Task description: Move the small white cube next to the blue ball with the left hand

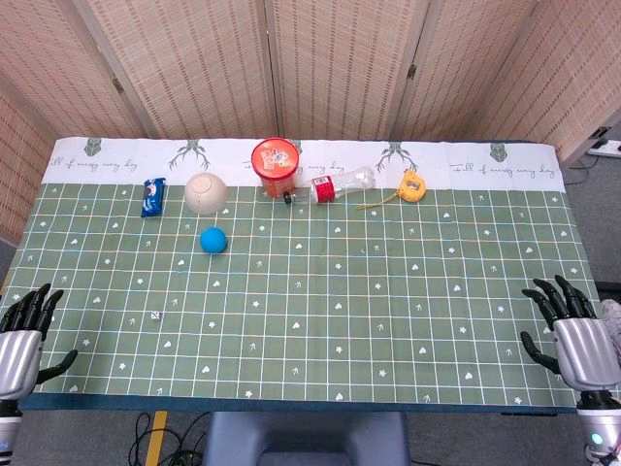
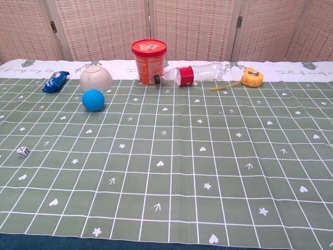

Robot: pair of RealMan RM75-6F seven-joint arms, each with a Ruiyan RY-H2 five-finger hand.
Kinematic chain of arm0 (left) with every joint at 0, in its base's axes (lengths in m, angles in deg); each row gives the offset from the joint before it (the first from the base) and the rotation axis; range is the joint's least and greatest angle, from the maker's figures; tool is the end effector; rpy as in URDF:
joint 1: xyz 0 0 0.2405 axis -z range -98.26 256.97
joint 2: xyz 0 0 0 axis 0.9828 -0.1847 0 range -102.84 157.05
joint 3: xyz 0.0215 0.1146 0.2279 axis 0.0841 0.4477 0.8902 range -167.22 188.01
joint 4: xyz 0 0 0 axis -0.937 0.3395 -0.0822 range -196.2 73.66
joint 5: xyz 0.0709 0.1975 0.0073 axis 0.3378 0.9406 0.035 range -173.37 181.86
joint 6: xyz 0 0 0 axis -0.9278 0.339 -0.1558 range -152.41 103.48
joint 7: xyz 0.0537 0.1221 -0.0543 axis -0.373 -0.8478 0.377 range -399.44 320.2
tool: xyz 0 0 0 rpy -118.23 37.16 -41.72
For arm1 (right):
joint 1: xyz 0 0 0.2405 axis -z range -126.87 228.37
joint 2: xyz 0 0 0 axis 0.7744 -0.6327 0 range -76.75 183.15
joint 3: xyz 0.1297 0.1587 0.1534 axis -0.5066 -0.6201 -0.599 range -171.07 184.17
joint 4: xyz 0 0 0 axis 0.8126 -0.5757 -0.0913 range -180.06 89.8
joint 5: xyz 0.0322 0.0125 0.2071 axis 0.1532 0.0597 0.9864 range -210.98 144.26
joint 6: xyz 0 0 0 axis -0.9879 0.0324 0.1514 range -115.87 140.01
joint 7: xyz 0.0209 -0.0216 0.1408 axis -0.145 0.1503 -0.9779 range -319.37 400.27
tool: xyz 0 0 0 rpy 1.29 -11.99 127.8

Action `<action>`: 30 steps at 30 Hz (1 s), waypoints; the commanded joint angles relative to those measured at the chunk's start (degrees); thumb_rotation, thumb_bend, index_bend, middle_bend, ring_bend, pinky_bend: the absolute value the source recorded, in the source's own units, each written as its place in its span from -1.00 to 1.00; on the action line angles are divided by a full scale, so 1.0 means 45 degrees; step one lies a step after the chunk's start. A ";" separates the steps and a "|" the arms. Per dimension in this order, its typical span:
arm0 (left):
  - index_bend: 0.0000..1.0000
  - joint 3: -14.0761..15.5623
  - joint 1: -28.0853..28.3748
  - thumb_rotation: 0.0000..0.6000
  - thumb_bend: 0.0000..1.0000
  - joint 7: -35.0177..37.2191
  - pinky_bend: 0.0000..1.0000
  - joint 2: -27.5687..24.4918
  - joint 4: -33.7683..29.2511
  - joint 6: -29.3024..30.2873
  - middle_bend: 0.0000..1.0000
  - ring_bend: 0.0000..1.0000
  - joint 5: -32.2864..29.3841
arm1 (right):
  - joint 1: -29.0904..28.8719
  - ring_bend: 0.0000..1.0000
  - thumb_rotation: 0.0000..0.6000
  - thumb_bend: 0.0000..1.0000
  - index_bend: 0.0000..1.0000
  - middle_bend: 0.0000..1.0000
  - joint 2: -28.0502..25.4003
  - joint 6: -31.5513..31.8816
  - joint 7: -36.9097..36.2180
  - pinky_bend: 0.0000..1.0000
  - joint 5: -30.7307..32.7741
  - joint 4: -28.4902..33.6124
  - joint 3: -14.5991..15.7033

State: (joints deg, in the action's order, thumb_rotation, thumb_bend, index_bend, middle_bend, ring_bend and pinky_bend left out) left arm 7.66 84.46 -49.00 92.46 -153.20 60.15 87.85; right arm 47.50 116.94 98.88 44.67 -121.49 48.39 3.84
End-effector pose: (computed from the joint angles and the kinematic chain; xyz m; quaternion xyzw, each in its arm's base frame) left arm -0.3159 0.1819 0.1536 -0.6124 -0.3541 -0.3352 0.6223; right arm -0.3058 -0.1715 0.1608 0.6062 -0.3616 0.3787 0.5986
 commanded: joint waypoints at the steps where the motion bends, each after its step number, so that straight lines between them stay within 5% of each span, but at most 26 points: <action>1: -0.91 0.0012 0.0016 1.00 -0.52 -0.0052 -0.72 0.0019 -0.0034 -0.0039 -0.94 -0.94 -0.0012 | -0.0024 -0.92 1.00 -0.43 -0.55 -0.69 -0.0029 -0.0116 0.0013 -0.68 0.0031 0.0043 0.0032; 14: -0.74 -0.0255 0.0172 1.00 -0.52 0.0387 -0.71 0.0348 0.0522 0.0356 -0.80 -0.82 0.0345 | 0.0068 -0.90 1.00 -0.43 -0.55 -0.69 0.0012 0.0263 -0.0164 -0.68 -0.0202 -0.0023 -0.0026; 19: -0.54 -0.0411 0.0695 1.00 -0.52 0.0776 -0.61 0.0376 0.1029 -0.0141 -0.58 -0.59 0.0571 | 0.0070 -0.88 1.00 -0.43 -0.55 -0.69 -0.0153 0.0452 -0.0066 -0.68 -0.0292 0.0169 -0.0134; 30: -0.28 -0.0545 0.2668 1.00 -0.52 0.0881 0.29 0.0682 0.2018 -0.2415 0.27 0.13 0.1185 | 0.0032 -0.86 1.00 -0.43 -0.55 -0.69 -0.0405 0.0533 0.0045 -0.68 -0.0396 0.0469 -0.0221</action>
State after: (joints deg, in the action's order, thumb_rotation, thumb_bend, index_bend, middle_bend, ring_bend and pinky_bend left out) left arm 5.38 95.04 -44.99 95.02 -144.88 50.82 92.76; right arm 47.64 115.12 101.29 44.88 -123.27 50.49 2.84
